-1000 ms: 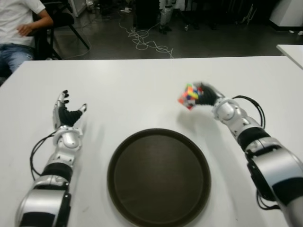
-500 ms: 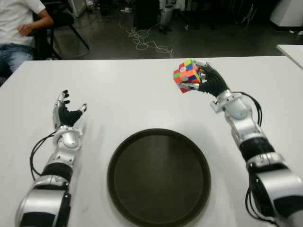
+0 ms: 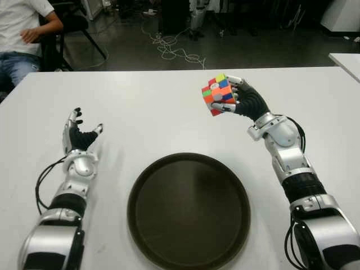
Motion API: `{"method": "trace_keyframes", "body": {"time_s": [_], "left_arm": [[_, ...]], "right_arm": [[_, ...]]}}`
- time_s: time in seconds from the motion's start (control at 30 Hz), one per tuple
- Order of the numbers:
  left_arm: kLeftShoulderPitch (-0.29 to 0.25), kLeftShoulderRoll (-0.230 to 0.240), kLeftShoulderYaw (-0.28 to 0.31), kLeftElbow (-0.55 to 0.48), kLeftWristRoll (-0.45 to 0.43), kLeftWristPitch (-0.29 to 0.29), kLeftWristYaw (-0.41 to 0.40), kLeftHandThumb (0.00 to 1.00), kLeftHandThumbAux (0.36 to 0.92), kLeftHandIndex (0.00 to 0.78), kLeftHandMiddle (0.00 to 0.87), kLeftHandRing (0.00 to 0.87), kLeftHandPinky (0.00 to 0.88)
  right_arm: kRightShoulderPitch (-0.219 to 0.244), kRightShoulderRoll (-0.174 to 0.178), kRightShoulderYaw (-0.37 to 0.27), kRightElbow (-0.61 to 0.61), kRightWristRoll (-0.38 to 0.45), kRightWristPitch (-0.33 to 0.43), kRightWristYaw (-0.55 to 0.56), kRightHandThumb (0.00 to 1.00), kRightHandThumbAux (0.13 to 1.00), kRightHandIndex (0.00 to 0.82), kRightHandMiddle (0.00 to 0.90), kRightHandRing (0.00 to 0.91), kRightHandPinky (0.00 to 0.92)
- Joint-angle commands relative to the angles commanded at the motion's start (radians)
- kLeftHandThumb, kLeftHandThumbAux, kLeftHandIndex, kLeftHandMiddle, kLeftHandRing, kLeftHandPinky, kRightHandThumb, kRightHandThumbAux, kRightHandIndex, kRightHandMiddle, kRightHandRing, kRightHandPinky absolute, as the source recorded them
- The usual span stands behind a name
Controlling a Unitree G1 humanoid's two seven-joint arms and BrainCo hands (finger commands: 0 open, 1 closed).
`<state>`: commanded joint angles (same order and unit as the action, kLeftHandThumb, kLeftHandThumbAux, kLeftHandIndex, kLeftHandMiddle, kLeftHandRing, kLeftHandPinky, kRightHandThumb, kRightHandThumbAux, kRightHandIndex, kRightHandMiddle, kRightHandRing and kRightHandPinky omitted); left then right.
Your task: Pick up the Rubik's Cube and put it in the plate
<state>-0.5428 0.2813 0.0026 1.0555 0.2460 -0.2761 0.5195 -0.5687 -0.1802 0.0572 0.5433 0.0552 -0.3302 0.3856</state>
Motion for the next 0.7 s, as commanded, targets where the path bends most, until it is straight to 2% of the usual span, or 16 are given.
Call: {"method": "trace_keyframes", "body": {"time_s": [0.37,0.5,0.7], "left_arm": [[0.0,0.001,-0.005,-0.002,0.007,-0.005,0.007,0.253,0.758,0.106,0.168,0.168,0.188],[0.003,-0.001,-0.002,-0.007,0.002,-0.014,0.004,0.283,0.771,0.113,0.176,0.18,0.215],[0.003,0.001,-0.005,-0.004,0.005,-0.011,0.003,0.28,0.765,0.116,0.182,0.192,0.234]], "right_arm": [[0.052,-0.004,0.026,-0.109,0.002,0.093,0.074,0.684,0.722,0.435,0.773,0.8,0.791],[0.081,-0.005,0.042,-0.131,-0.01,0.103,0.095,0.681,0.722,0.434,0.774,0.806,0.801],[0.104,-0.026,0.078,-0.146,-0.017,0.095,0.168,0.679,0.724,0.434,0.78,0.816,0.809]]}}
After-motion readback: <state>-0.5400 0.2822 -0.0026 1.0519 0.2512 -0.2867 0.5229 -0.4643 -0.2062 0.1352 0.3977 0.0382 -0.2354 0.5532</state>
